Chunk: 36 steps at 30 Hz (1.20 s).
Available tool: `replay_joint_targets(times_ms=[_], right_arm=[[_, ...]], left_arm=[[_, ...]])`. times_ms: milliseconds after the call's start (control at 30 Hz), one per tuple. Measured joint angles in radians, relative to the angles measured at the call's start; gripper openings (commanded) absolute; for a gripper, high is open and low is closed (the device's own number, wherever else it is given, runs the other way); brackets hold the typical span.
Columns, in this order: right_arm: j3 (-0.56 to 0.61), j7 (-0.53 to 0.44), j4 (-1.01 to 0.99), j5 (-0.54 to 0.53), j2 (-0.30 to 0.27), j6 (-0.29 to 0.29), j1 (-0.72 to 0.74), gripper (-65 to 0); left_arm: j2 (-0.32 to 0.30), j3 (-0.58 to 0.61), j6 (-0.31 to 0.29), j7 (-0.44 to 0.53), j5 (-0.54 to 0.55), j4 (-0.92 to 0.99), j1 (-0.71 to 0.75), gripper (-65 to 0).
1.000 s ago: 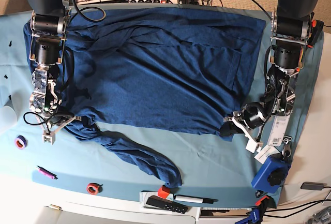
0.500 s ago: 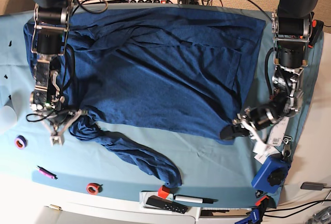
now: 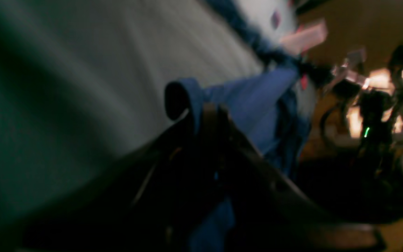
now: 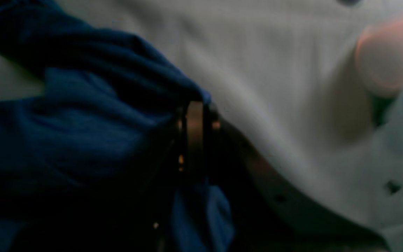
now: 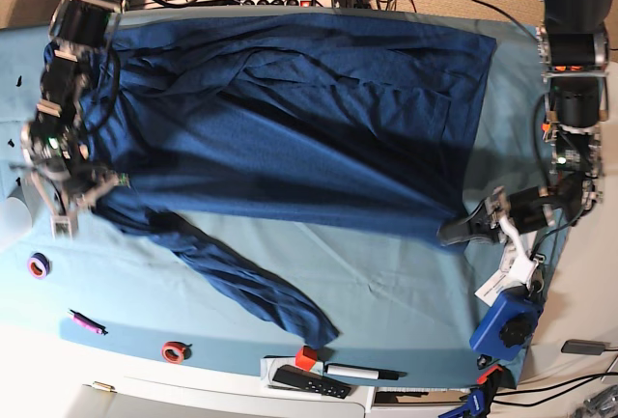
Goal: Layout the t-shirt on the table in an organized manner, then fold the t-shirt properly
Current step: 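Lift the hem with both grippers and fold it over toward the collar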
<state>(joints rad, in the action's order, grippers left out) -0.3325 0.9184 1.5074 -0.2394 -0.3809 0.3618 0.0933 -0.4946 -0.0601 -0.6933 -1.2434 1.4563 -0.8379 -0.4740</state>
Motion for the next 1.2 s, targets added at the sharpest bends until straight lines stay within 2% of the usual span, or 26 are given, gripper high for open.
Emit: replay_joint_targets(times_ms=[167,300,667,800,1200], right_arm=[[-0.096,0.033,0.000,-0.087,0.004,0.032,-0.053,-65.0],[-0.140,0.104,0.000,-0.126,0.005,0.055,-0.071,-65.0],[-0.163,0.122,0.000,-0.133,0.005,0.058,-0.074,-65.0],[-0.163,0.156,0.000,-0.132,0.005,0.058,-0.075,-65.0],[-0.163,0.157,0.000,-0.095,0.005,0.055,-0.135,-65.0]], left_arm=[[-0.005,0.000,0.000,-0.036,0.000,-0.003,0.031,-65.0],[-0.005,0.000,0.000,-0.036,0.000,-0.008,0.059,-65.0],[-0.060,0.002,0.000,-0.044,0.004,-0.179,0.202,-65.0],[-0.063,0.002,0.000,-0.047,0.004,-0.206,0.243,-65.0],[-0.063,0.000,0.000,-0.055,0.005,-0.212,0.283,-65.0]])
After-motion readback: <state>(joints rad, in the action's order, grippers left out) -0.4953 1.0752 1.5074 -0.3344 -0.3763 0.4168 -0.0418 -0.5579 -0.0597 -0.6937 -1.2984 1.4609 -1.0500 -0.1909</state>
